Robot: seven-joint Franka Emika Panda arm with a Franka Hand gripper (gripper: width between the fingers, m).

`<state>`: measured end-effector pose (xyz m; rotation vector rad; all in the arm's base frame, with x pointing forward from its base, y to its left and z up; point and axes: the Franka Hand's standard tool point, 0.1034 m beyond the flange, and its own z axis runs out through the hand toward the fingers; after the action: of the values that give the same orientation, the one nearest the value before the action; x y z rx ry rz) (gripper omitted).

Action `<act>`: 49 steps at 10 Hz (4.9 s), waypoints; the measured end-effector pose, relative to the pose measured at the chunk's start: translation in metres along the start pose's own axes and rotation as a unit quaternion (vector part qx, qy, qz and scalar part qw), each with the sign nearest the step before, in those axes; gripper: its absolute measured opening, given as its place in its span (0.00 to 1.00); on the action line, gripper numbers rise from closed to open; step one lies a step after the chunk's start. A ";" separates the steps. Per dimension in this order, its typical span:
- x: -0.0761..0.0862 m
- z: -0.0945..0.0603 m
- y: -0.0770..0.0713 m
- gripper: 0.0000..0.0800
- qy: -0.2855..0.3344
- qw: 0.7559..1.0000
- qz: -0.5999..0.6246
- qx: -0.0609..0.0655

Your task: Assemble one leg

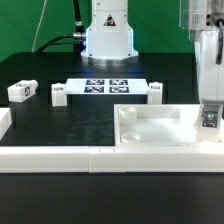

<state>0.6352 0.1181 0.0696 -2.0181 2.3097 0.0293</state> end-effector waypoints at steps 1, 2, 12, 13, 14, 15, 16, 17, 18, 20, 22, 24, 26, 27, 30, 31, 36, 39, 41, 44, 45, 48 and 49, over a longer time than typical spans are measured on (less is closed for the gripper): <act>0.000 0.000 0.000 0.76 0.000 1.000 -0.020 0.000; -0.002 0.000 0.000 0.80 0.000 0.999 -0.048 0.001; -0.006 -0.001 -0.001 0.81 0.004 0.822 -0.570 -0.003; -0.003 -0.003 -0.004 0.81 0.005 0.795 -0.607 -0.003; 0.000 -0.003 -0.005 0.81 0.006 0.766 -0.643 -0.004; 0.001 -0.003 -0.005 0.81 0.008 0.747 -0.664 -0.004; 0.001 -0.004 -0.006 0.81 0.008 0.745 -0.667 -0.004; 0.001 -0.004 -0.005 0.80 0.008 0.747 -0.665 -0.004; 0.001 -0.004 -0.005 0.80 0.008 0.747 -0.665 -0.004; 0.001 -0.004 -0.005 0.57 0.008 0.747 -0.665 -0.004; 0.001 -0.003 -0.005 0.36 0.008 0.757 -0.654 -0.004; 0.001 -0.003 -0.005 0.36 0.008 0.776 -0.630 -0.004; 0.001 -0.003 -0.004 0.36 0.007 0.852 -0.524 -0.001; 0.003 -0.003 -0.004 0.36 0.005 0.887 -0.461 0.000; 0.004 -0.003 -0.003 0.36 0.005 0.955 -0.297 -0.002; 0.004 -0.003 -0.002 0.36 0.005 0.975 -0.224 -0.002; 0.003 -0.003 -0.001 0.36 -0.003 0.999 0.054 -0.003; 0.005 -0.004 -0.002 0.36 -0.002 0.995 0.099 -0.001; 0.005 -0.003 -0.002 0.36 -0.002 0.996 0.086 -0.002; 0.005 -0.003 -0.001 0.78 -0.002 0.996 0.084 -0.002; 0.005 -0.003 -0.001 0.81 -0.002 0.997 0.083 -0.002; 0.004 -0.002 -0.001 0.81 -0.002 0.997 0.083 -0.002; 0.004 -0.002 -0.001 0.81 -0.002 0.997 0.082 -0.002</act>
Offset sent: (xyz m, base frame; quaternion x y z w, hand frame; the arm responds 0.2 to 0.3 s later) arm 0.0036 0.0100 -0.0006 -0.0091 0.0067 -0.2257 0.9741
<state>0.6358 0.1136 0.0717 -1.8222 2.4692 0.0471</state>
